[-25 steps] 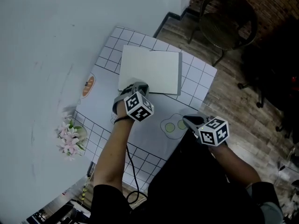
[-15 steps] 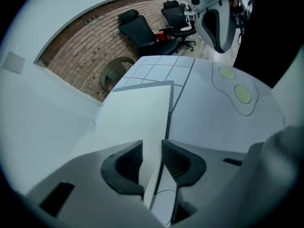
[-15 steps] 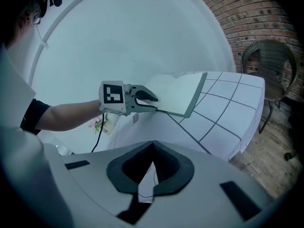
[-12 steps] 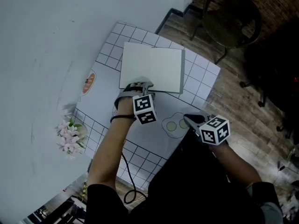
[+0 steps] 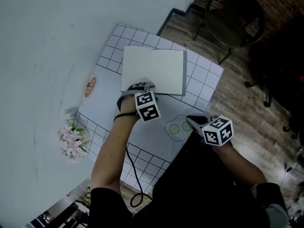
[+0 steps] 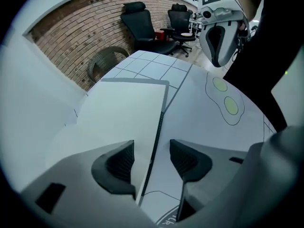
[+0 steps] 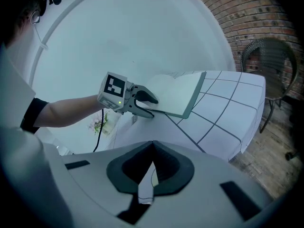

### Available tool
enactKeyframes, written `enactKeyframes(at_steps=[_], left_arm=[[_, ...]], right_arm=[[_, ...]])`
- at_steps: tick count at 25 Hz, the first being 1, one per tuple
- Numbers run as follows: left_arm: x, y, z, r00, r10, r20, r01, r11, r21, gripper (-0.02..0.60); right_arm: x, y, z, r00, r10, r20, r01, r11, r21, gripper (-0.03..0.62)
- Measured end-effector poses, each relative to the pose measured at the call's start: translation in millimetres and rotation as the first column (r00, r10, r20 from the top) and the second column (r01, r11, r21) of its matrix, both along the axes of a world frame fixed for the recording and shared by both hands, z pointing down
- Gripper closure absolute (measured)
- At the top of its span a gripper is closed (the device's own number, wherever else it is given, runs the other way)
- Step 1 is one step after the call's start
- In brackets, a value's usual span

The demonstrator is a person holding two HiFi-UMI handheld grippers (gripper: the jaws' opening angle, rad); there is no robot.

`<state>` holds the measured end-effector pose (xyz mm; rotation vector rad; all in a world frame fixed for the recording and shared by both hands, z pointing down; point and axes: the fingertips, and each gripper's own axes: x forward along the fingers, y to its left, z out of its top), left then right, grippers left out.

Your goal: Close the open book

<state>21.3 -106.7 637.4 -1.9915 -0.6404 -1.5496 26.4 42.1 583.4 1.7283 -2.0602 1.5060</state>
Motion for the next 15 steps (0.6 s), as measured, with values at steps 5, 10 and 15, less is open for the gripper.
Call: enactKeyframes(at_steps=[5,10,15], left_arm=[[-2,2,1,1.0,-0.027,0.007,0.027,1.0,-0.004,0.371],[-9,5,-3,0.999,-0.031,-0.044,0.031,0.999,0.012,0.405],[-8,6,-8,0.997,-0.066,-0.032,0.067,0.998,0.02,0.426]], right_arm=[[5,-9,-10,0.998,-0.025,-0.051,0.026,1.0,0.003,0.595],[23,-38,-45,0.987,-0.056,-0.15,0.065,0.996,0.058,0.595],[60,-75,-51,0.961,-0.213,-0.177,0.225,0.973,0.053,0.595]])
